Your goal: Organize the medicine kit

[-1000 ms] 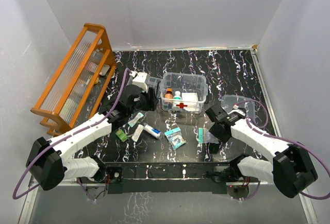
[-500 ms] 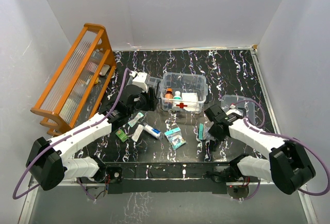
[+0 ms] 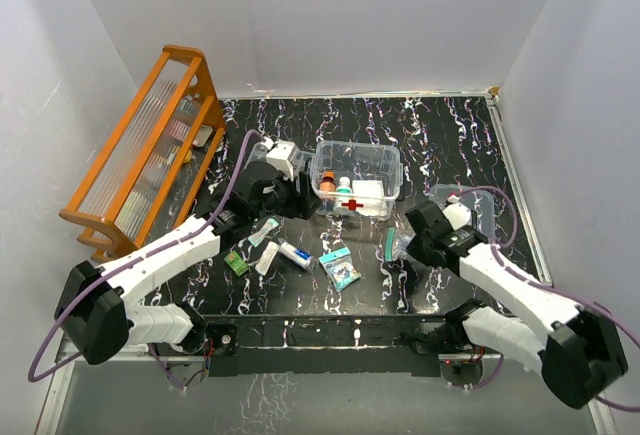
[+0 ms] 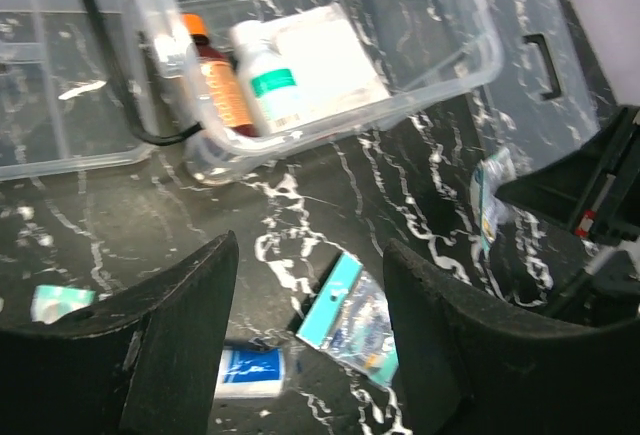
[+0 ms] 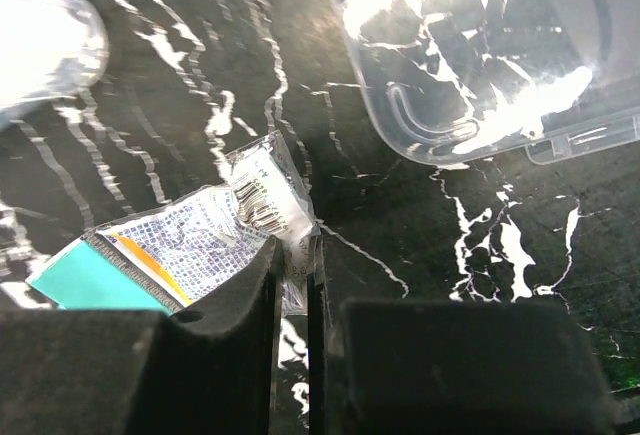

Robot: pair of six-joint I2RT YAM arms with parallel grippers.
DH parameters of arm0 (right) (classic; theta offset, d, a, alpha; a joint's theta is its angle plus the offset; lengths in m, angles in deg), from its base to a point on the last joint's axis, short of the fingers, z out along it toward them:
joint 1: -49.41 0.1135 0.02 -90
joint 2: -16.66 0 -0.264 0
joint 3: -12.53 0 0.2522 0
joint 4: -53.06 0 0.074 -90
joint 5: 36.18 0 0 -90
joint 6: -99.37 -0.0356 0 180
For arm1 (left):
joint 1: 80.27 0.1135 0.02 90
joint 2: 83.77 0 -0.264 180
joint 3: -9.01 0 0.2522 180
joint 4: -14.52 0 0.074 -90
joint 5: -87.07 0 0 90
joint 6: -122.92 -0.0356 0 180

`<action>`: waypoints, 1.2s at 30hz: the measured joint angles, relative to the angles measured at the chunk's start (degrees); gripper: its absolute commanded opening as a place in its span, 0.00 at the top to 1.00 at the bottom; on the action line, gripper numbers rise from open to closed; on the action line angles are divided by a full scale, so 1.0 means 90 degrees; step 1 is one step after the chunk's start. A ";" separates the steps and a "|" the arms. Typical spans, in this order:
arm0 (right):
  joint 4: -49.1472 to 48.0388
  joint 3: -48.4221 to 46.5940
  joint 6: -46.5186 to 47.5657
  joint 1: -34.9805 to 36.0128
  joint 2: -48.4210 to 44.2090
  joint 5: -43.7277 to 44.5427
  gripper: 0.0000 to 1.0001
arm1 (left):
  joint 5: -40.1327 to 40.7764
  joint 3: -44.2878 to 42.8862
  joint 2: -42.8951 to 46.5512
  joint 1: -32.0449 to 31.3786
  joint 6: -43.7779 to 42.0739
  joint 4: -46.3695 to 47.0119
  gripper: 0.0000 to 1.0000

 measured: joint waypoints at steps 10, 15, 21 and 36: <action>-0.0046 -0.0852 0.0100 -0.0002 -0.1518 0.0007 0.93 | -0.1462 -0.0257 -0.0520 0.0000 0.0857 0.0874 0.38; -0.0478 -0.1430 0.0352 -0.0002 -0.1518 -0.0155 0.93 | -0.2062 -0.0673 -0.0879 0.0000 0.1338 0.1353 0.37; -0.1625 -0.1836 0.2181 -0.0005 -0.1127 -0.0964 0.93 | -0.2346 -0.2108 -0.1253 0.0024 0.1494 0.0508 0.32; -0.3733 -0.1899 0.5646 -0.0005 -0.0542 -0.3519 0.93 | -0.4590 -0.3526 -0.2200 0.0862 0.1506 -0.1311 0.43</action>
